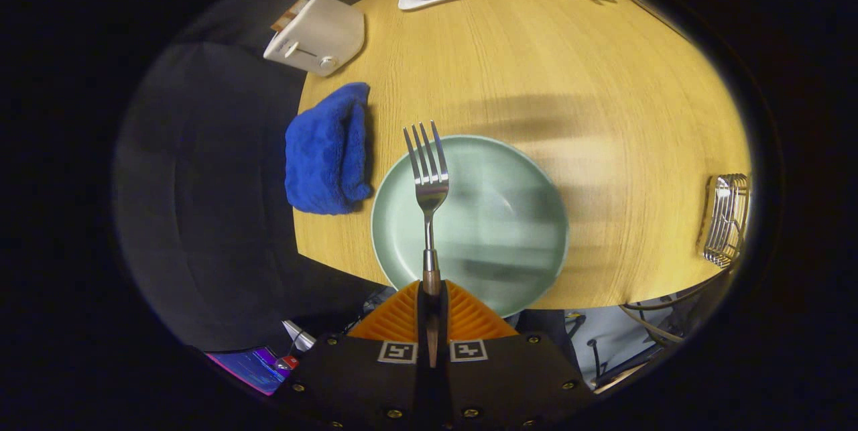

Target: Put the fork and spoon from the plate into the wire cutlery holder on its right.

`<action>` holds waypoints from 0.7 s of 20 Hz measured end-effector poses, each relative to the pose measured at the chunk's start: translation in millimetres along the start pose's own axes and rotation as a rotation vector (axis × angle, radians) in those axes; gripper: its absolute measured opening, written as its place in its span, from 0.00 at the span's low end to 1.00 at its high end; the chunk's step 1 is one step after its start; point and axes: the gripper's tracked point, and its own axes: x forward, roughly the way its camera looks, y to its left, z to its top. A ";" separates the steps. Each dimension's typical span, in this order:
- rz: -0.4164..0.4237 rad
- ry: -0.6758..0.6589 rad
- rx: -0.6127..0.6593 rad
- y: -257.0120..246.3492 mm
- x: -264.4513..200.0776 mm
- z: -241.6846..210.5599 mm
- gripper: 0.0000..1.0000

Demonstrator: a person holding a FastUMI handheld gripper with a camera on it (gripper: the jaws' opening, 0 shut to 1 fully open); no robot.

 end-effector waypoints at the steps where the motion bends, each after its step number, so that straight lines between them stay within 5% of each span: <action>1: 0.005 -0.019 0.013 -3.5 -9.1 3.6 0.04; 14: -0.002 -0.218 0.258 -88.3 -106.7 24.3 0.04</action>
